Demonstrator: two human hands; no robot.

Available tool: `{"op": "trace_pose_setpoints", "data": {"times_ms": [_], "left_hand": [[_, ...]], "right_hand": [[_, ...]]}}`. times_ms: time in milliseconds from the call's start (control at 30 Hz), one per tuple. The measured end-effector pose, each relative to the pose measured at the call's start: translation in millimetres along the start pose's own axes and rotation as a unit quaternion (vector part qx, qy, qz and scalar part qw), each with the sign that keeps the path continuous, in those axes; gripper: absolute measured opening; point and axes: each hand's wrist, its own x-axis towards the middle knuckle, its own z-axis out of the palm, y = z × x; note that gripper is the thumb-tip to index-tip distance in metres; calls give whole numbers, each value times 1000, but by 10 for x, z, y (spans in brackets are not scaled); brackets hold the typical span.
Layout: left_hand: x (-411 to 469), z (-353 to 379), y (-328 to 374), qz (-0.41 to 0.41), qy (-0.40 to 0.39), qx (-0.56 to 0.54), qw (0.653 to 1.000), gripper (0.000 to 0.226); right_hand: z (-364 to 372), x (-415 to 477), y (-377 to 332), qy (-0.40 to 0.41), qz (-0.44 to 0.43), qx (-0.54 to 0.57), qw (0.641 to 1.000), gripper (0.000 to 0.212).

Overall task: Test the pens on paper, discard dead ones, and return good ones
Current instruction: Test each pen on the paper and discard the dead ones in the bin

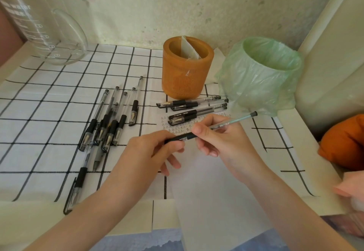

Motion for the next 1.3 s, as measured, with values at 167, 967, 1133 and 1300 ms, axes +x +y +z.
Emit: {"op": "trace_pose_setpoints", "data": {"times_ms": [167, 967, 1133, 1300], "left_hand": [[-17, 25, -39, 16, 2, 68, 998, 19], [16, -45, 29, 6, 26, 156, 987, 45], [61, -198, -122, 77, 98, 360, 925, 35], [252, -281, -355, 90, 152, 464, 868, 22]], "right_hand": [[14, 1, 24, -2, 9, 18, 1000, 22], [82, 145, 37, -42, 65, 76, 994, 16], [-13, 291, 25, 27, 115, 140, 983, 26], [-64, 344, -43, 30, 127, 148, 980, 34]]}}
